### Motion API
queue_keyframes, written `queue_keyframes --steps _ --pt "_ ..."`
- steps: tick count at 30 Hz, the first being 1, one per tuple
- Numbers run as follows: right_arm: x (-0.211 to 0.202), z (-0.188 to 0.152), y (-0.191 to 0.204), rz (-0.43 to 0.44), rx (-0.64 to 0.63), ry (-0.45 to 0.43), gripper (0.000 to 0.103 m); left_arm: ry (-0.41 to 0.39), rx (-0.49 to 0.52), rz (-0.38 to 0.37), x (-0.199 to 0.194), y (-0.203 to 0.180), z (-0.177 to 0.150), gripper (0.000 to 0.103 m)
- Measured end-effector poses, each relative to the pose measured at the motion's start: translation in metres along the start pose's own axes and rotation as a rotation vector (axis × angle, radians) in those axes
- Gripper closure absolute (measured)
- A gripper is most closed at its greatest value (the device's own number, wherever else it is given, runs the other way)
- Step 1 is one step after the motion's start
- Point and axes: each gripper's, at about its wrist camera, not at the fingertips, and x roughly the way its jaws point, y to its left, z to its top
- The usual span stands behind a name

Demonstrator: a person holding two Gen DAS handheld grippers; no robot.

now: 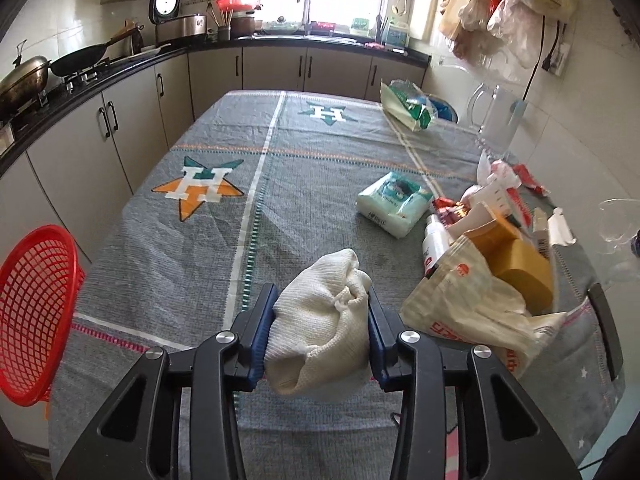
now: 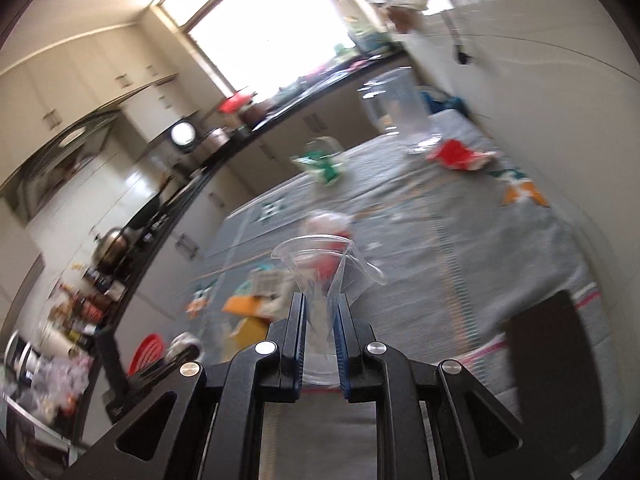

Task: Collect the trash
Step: 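Carry the cloth bundle and clear cup over the red basket with both tools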

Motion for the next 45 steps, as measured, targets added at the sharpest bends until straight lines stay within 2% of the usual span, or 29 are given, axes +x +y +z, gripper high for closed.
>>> queue_keyframes --steps 10,17,23,30,36,45 --pt "0.027 -0.023 0.075 0.127 -0.131 0.091 0.088 -0.086 -0.004 -0.011 -0.048 0.012 -0.003 0.064" --pt "0.057 -0.035 0.127 0.187 -0.218 0.152 0.088 -0.136 -0.035 0.022 -0.077 0.041 -0.007 0.064" --pt "0.092 -0.047 0.175 0.242 -0.278 0.214 0.088 -0.167 -0.100 0.081 -0.099 0.090 -0.011 0.064" --pt "0.139 -0.066 0.246 0.329 -0.352 0.299 0.088 -0.178 -0.185 0.161 -0.113 0.158 -0.024 0.064" --pt "0.173 -0.083 0.298 0.370 -0.400 0.352 0.088 -0.180 -0.246 0.229 -0.124 0.212 -0.036 0.063" --pt "0.228 -0.106 0.348 0.400 -0.440 0.412 0.088 -0.132 -0.348 0.266 -0.106 0.270 -0.057 0.063"
